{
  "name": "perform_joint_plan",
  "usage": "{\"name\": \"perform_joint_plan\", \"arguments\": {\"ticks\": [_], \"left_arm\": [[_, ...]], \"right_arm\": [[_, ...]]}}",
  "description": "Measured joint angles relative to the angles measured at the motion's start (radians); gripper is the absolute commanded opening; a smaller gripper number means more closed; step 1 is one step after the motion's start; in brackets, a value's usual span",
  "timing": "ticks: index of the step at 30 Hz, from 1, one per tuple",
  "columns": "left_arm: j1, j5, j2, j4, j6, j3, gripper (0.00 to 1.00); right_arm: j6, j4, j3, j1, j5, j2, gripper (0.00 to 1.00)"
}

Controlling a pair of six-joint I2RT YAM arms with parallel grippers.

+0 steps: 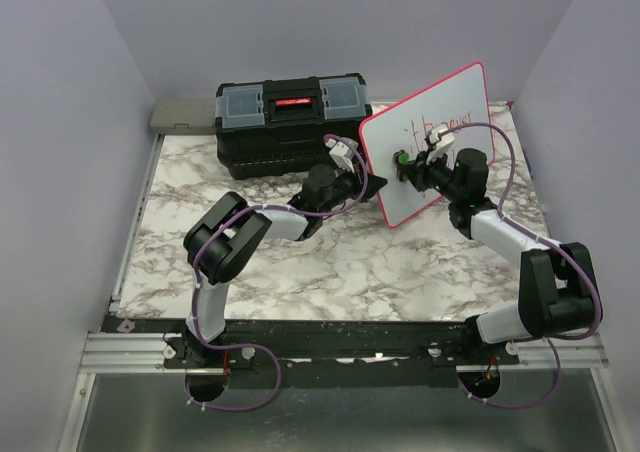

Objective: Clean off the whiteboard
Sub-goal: Erase the whiteboard at the whiteboard stand.

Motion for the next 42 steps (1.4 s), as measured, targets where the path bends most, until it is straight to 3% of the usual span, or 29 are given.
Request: {"name": "perform_joint_plan", "arguments": {"ticks": [6,13,16,21,25,36,42], "left_arm": [[-0.005,0.002,0.0,0.008,0.0,0.0,0.0],[-0.006,0.004,0.0,0.007,-0.004,0.001,0.0],[-0.006,0.009,0.0,0.008,0.0,0.001,0.0],[-0.013,0.011,0.0,0.008,0.0,0.005,0.0],[-0.016,0.014,0.0,0.008,0.001,0.01,0.0],[-0.015,0.01,0.0,-0.001,-0.024,0.013,0.0],[-0.015,0.011,0.0,0.001,-0.024,0.013,0.0]], "right_arm": [[0.009,-0.023,0.035,-0.003,0.172,0.006,0.01],[-0.173,-0.163,0.102,-0.033,-0.096,0.019,0.01],[-0.116,-0.073,0.035,-0.028,-0.087,-0.002,0.01],[0.041,0.031,-0.007,-0.01,0.12,-0.016,0.01],[0.077,0.041,0.021,-0.009,0.219,0.005,0.01],[0.041,-0.012,0.09,-0.019,0.129,0.036,0.01],[0.087,-0.022,0.22,-0.003,0.143,0.084,0.01]]}}
